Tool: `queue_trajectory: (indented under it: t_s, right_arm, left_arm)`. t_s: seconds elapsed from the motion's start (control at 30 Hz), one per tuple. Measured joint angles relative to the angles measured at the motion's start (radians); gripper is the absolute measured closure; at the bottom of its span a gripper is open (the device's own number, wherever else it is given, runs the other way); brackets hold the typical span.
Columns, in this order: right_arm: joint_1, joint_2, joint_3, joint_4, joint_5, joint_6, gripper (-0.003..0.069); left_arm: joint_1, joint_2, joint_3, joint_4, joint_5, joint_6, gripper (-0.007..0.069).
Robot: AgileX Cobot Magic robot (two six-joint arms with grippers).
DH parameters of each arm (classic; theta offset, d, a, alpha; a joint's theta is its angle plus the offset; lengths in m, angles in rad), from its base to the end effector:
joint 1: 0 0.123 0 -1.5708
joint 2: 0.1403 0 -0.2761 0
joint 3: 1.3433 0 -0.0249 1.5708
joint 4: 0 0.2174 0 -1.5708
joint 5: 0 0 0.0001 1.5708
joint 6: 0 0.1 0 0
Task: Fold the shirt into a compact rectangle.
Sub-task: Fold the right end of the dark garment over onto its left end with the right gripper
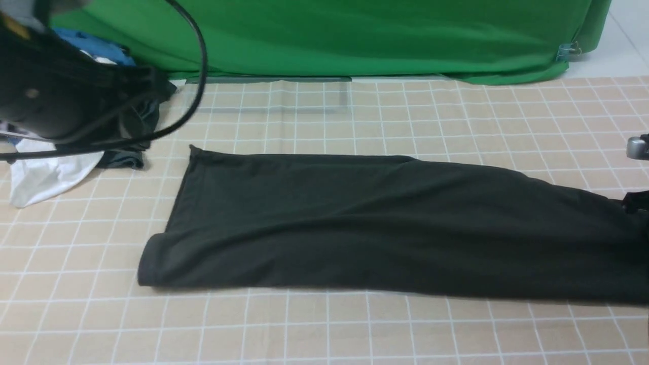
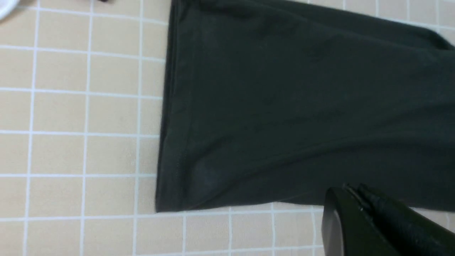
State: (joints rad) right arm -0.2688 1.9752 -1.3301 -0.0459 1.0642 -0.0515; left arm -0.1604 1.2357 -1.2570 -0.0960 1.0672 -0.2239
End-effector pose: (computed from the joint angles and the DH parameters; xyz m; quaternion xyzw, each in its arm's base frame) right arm 0.3224 -0.0930 0.1654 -0.0968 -0.9948 0.0154 0.0285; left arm 0.2132 -0.0430 0.3607 -0.0396 0.9517 -0.1037 0.2864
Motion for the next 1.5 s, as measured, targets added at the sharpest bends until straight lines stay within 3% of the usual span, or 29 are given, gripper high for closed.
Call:
queue_trajectory:
  t_s: [0.13, 0.4, 0.73, 0.8, 1.03, 1.27, 1.5]
  right_arm:
    - [-0.013, -0.073, -0.086, -0.083, 0.074, 0.036, 0.0557]
    - [0.033, -0.173, -0.271, -0.059, 0.142, 0.072, 0.0557]
    - [0.352, -0.189, -0.435, 0.084, 0.156, 0.100, 0.0557]
    - [0.453, -0.170, -0.472, 0.136, 0.155, 0.116, 0.0557]
    - [0.679, -0.083, -0.527, 0.251, 0.079, 0.150, 0.0557]
    - [0.828, 0.009, -0.537, 0.326, -0.073, 0.158, 0.0557]
    - [0.906, 0.087, -0.537, 0.381, -0.205, 0.163, 0.0555]
  left_arm:
    - [0.000, -0.090, 0.022, -0.001, 0.007, 0.000, 0.0613]
    - [0.000, -0.117, 0.027, 0.005, 0.018, 0.000, 0.0612]
    - [0.000, -0.115, 0.027, -0.012, -0.004, 0.000, 0.0612]
    - [0.000, -0.115, 0.027, -0.020, -0.008, 0.000, 0.0612]
    - [0.000, -0.115, 0.027, -0.023, -0.015, 0.000, 0.0612]
    - [0.000, -0.115, 0.027, -0.026, -0.017, 0.000, 0.0612]
    - [0.000, -0.115, 0.027, -0.026, -0.017, 0.000, 0.0612]
